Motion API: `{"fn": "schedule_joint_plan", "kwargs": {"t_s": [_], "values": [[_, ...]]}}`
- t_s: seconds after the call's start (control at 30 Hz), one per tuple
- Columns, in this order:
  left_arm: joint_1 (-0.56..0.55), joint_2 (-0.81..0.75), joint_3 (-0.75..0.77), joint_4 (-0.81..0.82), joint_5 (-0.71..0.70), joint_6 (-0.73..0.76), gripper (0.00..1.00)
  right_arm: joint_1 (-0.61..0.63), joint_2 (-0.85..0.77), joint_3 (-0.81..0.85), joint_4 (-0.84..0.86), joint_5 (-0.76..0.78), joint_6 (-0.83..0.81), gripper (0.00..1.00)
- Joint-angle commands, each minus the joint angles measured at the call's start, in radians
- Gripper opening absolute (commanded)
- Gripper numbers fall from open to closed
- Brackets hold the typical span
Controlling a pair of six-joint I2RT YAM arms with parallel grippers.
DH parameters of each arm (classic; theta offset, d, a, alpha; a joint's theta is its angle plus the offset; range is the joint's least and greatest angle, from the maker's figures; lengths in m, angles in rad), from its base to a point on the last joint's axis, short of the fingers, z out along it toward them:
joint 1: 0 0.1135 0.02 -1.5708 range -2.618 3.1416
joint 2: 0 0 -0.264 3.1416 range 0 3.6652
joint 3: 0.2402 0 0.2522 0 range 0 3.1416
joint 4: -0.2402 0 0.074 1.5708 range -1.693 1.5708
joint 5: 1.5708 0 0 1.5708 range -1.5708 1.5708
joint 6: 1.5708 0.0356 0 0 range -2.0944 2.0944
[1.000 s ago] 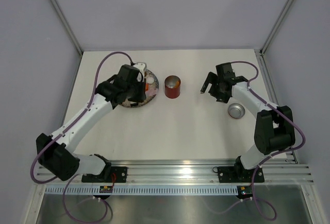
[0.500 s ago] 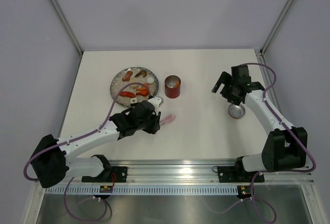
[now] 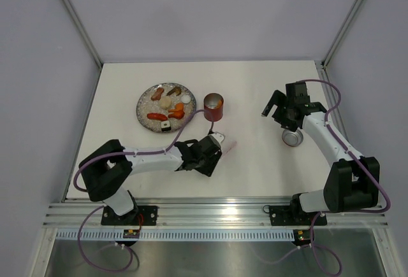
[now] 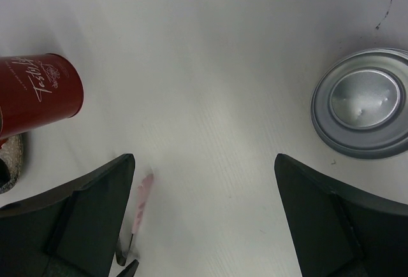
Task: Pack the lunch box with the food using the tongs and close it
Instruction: Place the clamp at the center of the board.
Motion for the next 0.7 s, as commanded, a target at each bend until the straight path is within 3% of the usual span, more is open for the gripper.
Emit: {"fn": "schedule_joint_plan", "kwargs": {"t_s": [0.0, 0.23, 0.67], "values": [[-0.026, 0.056, 0.051, 0.011, -0.047, 0.004, 0.54, 0.003, -0.009, -0.002, 0.004, -0.006, -0.014, 1.00], [-0.037, 0.059, 0.079, -0.018, -0.085, 0.011, 0.66, 0.003, -0.015, -0.011, 0.011, -0.006, -0.011, 0.99], [-0.037, 0.111, 0.155, 0.006, -0.035, 0.161, 0.74, 0.003, -0.011, -0.003, 0.011, -0.009, -0.006, 0.99]]}}
